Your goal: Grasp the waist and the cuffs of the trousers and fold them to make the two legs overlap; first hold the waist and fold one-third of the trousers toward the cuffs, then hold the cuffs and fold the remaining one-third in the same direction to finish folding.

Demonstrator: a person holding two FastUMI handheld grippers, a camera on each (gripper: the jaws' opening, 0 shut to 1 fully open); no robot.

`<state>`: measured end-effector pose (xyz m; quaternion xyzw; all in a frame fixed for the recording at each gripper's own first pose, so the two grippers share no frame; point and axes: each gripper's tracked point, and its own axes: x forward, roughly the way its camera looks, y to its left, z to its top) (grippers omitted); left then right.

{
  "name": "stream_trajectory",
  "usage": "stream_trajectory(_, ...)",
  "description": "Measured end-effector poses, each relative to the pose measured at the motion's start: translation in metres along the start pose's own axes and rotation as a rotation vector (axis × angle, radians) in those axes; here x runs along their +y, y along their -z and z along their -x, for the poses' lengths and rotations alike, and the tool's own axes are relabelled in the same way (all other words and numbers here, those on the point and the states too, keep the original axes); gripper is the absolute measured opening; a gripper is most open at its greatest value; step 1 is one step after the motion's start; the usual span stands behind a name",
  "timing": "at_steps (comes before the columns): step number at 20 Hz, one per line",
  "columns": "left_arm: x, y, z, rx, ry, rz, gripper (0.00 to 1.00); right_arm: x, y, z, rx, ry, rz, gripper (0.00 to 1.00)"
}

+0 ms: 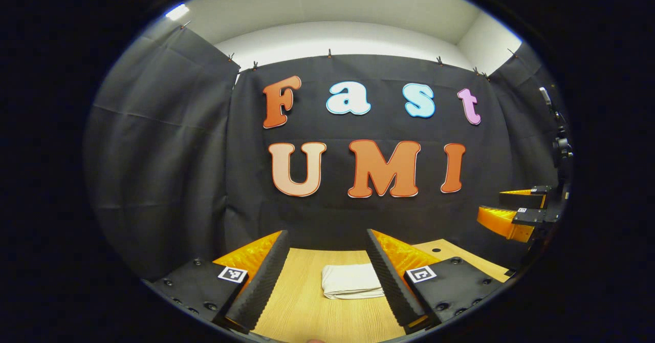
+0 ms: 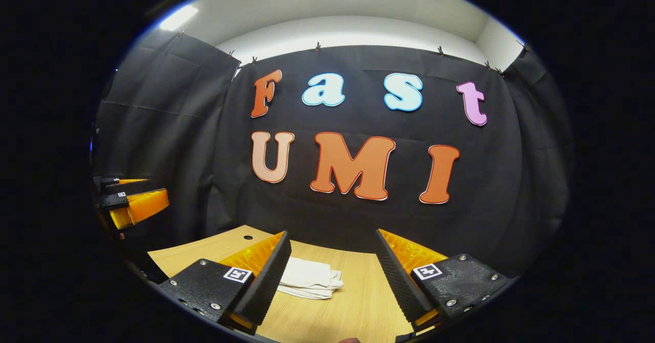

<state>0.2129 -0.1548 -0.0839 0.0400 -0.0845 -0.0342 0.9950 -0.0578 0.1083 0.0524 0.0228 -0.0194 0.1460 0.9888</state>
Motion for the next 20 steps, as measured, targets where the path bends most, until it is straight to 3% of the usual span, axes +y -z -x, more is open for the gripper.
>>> stream_trajectory(3,-0.001,-0.004,0.003,-0.013,-0.006,-0.025,0.98,-0.013,0.001,0.007,-0.007,0.0,-0.035,0.98)
stream_trajectory(9,-0.013,-0.003,0.007,-0.01,0.0,0.031,0.96,-0.021,0.004,0.022,0.002,-0.012,-0.019,0.98)
stream_trajectory(20,-0.002,-0.009,0.001,-0.039,-0.009,-0.017,0.97,-0.035,0.006,0.031,0.0,0.008,-0.024,0.98)
